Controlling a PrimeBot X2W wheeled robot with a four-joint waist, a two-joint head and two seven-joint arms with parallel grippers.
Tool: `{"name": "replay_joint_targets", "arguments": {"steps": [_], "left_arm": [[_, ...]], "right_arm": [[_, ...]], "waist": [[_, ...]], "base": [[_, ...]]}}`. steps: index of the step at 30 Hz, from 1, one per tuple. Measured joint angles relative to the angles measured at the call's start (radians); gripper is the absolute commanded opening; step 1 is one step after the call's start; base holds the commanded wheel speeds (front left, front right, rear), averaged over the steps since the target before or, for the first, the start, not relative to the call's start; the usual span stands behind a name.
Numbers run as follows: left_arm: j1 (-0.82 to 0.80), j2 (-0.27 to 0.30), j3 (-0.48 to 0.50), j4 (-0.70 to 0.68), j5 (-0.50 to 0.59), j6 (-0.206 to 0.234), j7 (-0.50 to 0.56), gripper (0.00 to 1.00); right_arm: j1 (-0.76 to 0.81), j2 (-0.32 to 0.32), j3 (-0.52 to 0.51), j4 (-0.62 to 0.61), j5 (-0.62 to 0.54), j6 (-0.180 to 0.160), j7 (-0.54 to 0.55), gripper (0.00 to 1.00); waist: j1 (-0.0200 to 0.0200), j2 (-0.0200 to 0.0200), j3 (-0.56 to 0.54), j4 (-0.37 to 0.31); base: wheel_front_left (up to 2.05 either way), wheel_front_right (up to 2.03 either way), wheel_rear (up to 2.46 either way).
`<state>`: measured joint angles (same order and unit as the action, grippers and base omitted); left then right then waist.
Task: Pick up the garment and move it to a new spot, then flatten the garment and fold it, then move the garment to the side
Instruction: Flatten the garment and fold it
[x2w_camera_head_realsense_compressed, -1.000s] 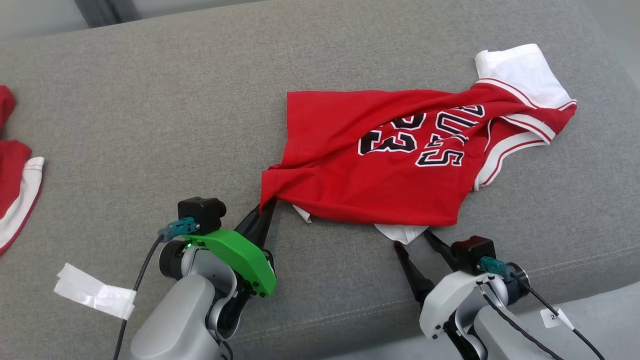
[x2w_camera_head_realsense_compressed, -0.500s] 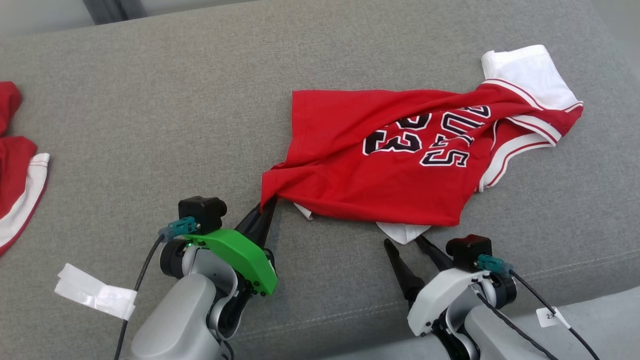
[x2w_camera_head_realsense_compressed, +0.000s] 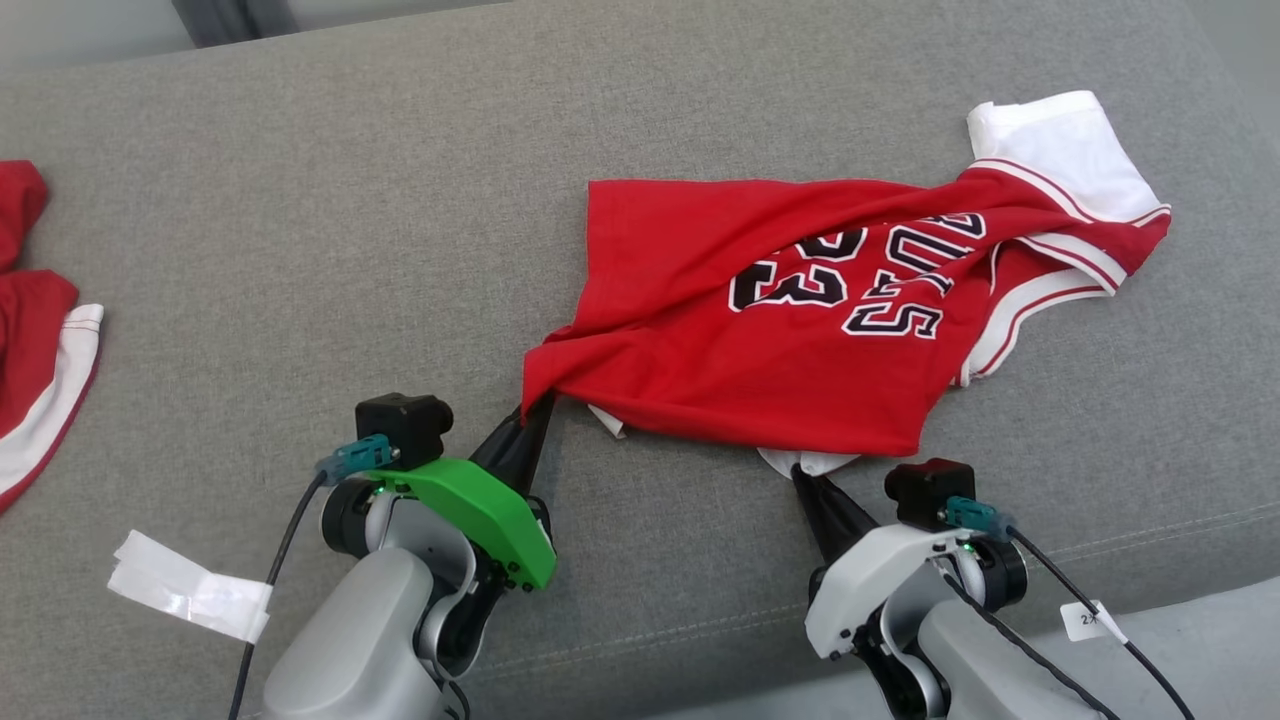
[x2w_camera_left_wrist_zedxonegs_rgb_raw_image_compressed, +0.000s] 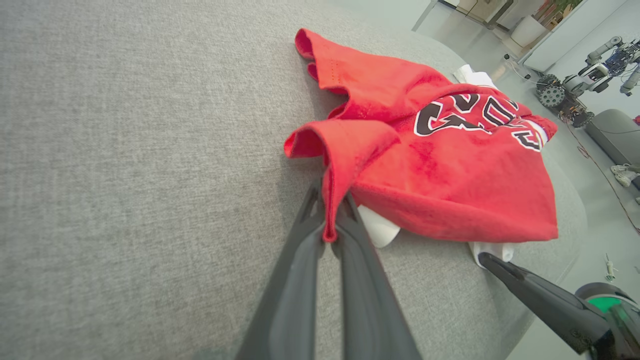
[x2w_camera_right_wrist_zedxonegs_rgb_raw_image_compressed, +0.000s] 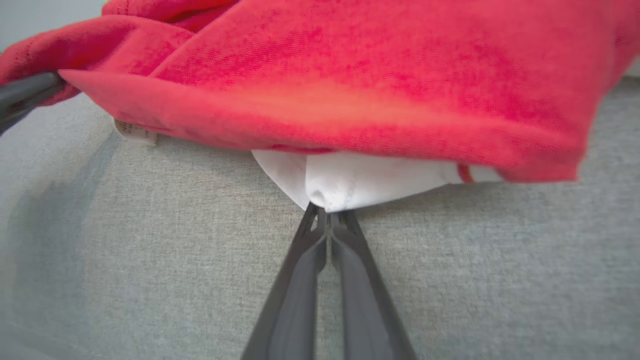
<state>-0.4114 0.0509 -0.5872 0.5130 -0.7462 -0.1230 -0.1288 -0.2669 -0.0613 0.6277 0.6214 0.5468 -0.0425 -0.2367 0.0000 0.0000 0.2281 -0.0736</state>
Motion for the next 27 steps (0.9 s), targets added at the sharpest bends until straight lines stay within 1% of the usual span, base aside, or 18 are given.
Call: {"name": "replay_joint_targets", "arguments": {"steps": [4,7,10,14,17,20,22,27], "left_arm": [[0.0,-0.001,0.014,0.003,-0.01,0.0,-0.017,0.0],[0.003,0.003,0.04,-0.002,-0.039,0.001,-0.031,0.0],[0.016,0.019,0.066,-0.011,-0.05,0.002,-0.041,0.0],[0.056,0.041,0.095,-0.023,-0.067,0.011,-0.049,0.0],[0.073,0.049,0.106,-0.039,-0.072,0.013,-0.05,0.0],[0.084,0.05,0.111,-0.054,-0.102,0.014,-0.049,0.0],[0.092,0.05,0.114,-0.07,-0.105,0.018,-0.049,0.0],[0.121,0.049,0.127,-0.113,-0.126,0.019,-0.048,0.0]], "right_arm": [[0.004,0.004,-0.02,-0.009,0.029,-0.002,0.0,0.0],[0.018,0.004,-0.062,-0.043,0.068,0.001,-0.001,0.0],[0.035,0.004,-0.12,-0.103,0.104,0.01,-0.002,0.0],[0.04,-0.028,-0.187,-0.217,0.158,0.043,-0.006,0.0],[0.041,-0.064,-0.219,-0.316,0.199,0.083,-0.006,0.0],[0.046,-0.093,-0.229,-0.42,0.231,0.123,-0.006,0.0],[0.053,-0.116,-0.234,-0.488,0.251,0.13,0.006,0.0],[0.06,-0.182,-0.287,-0.657,0.3,0.13,0.037,0.0]], "waist": [[0.0,0.0,-0.01,-0.003],[0.0,0.0,-0.02,-0.008],[0.0,0.0,-0.029,-0.018],[0.0,0.0,-0.047,-0.036],[0.0,0.0,-0.065,-0.049],[0.0,0.0,-0.085,-0.061],[0.0,0.0,-0.099,-0.067],[0.0,0.0,-0.131,-0.078]], "base": [[0.0,0.0,0.0],[0.0,0.0,0.0],[0.0,0.0,0.0],[0.0,0.0,0.0],[0.0,0.0,0.0],[0.0,0.0,0.0],[0.0,0.0,0.0],[0.0,0.0,0.0]]}}
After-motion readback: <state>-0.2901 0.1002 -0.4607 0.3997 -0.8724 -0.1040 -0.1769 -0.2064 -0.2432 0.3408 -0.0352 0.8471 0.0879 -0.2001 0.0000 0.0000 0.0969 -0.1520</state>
